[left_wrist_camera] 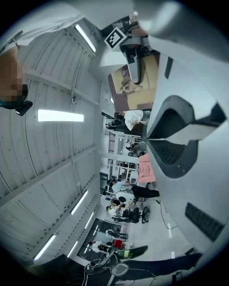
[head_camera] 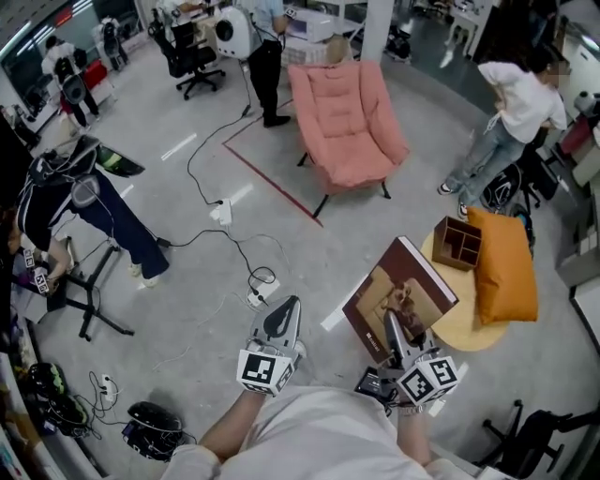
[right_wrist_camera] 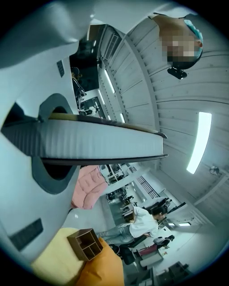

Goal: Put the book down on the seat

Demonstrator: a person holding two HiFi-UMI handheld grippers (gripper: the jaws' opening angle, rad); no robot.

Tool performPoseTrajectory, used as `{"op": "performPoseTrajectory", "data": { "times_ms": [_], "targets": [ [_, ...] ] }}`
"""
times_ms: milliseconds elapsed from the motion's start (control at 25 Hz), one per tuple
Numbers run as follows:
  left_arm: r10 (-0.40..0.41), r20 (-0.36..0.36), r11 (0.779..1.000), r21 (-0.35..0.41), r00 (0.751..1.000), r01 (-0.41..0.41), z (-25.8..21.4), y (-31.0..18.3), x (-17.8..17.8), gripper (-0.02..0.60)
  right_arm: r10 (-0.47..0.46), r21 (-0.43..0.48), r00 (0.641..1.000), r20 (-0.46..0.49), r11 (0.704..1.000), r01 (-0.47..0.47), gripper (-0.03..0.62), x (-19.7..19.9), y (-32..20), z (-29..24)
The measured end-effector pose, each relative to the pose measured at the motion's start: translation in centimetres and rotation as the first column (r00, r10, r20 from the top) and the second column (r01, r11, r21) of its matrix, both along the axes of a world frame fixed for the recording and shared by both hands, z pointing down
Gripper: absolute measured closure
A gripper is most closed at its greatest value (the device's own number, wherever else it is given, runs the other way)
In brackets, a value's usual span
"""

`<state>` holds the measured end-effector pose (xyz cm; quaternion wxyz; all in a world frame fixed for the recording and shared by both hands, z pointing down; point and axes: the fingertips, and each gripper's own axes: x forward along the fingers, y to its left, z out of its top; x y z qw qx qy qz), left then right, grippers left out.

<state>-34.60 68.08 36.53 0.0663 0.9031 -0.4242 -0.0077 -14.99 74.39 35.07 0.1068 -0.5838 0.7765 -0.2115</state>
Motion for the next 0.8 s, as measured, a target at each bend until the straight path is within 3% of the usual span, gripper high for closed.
{"op": "performPoseTrajectory", "data": {
  "times_ms": [360,800],
  "targets": [
    [0.090,-0.007,0.996,0.028,0.996,-0.090,-1.1,-8.6,1.5,0.571,0.069,0.024,0.997,0.023,0.997,-0.070,0.442,-0.3,-7.8,-0.3],
    [0.132,-0.011,0.991,-0.006,0.991,-0.132,0.4,-13.4,4.0,0.572,0.123,-0.021,0.992,0.031,0.992,-0.122,0.442,2.1,-11.9,1.4]
  ]
}}
